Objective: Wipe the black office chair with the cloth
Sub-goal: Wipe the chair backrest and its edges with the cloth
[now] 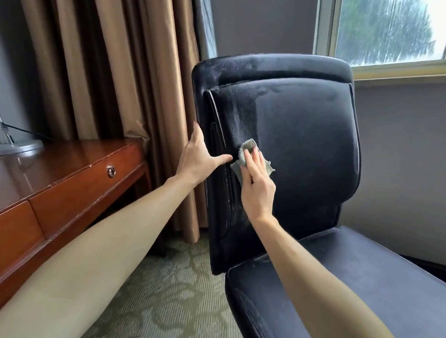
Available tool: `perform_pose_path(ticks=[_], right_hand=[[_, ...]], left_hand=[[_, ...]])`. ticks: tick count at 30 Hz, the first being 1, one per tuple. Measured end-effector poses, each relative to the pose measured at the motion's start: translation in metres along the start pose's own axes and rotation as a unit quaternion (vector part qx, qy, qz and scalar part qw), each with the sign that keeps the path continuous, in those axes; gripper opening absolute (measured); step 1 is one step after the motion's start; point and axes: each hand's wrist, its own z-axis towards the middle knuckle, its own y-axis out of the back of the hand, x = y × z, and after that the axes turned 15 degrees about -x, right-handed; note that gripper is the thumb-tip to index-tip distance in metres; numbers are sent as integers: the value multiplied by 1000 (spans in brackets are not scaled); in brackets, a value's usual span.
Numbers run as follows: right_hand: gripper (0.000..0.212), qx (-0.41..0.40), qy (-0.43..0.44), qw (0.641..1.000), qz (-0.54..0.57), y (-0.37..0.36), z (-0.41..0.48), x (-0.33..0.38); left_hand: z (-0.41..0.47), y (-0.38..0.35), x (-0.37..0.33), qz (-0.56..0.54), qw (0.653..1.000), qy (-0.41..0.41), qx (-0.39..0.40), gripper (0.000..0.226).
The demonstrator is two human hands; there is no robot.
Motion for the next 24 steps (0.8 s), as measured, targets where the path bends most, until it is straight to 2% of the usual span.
perform_pose_path(ticks=[2,6,13,19,24], right_hand=[[40,19,19,1000,-14,-8,-7,-5],[41,4,20,1000,-13,-16,-48,-17],[40,41,31,998,-22,19,-80,-38],[39,-31,-97,994,46,16,-10,-2],[39,13,-13,1000,-13,-4,-36,-7]], left_hand=[[-1,-1,0,-1,1000,-4,-3,118],[-1,-2,3,4,1000,-1,-11,116],[-4,-3,-2,0,1000,-2,-15,116],[-6,-3,-4,11,1000,-10,-18,116],[-6,-2,-2,19,999,-13,-23,116]])
